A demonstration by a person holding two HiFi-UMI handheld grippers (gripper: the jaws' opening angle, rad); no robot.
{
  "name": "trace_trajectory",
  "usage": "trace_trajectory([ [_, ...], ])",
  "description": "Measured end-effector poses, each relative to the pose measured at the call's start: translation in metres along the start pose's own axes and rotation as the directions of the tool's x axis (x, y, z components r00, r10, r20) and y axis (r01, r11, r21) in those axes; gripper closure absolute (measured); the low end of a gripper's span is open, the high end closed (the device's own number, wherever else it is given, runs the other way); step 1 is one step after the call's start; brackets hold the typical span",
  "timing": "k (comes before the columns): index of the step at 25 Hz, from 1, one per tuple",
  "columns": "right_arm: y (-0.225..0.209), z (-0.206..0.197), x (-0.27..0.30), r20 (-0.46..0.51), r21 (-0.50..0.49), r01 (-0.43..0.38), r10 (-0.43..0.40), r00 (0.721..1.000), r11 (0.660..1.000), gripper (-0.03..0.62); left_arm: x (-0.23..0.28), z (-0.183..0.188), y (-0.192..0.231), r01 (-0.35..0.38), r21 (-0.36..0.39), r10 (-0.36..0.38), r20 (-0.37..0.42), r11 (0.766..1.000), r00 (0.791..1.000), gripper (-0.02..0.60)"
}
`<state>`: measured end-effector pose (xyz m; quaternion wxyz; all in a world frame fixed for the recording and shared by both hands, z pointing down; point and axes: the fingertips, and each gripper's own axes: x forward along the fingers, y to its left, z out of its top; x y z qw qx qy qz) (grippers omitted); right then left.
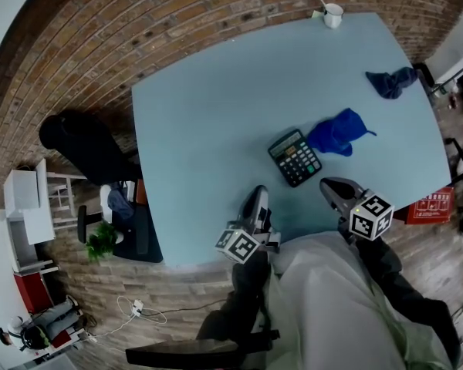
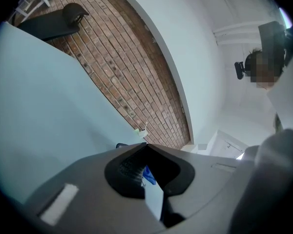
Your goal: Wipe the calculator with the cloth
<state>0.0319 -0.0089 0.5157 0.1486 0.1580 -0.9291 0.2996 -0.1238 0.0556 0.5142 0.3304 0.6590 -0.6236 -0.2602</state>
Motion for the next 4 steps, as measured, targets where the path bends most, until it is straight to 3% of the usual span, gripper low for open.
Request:
trace_trajectory([
  [4, 0.0006, -0.0042, 0.0029, -0.014, 0.003, -0.011, 0.011, 1.0, 1.0, 0.586, -0.0007, -0.0077, 0.0086, 0.018, -0.002, -0.018, 0.009, 1.0, 1.0, 0.58],
])
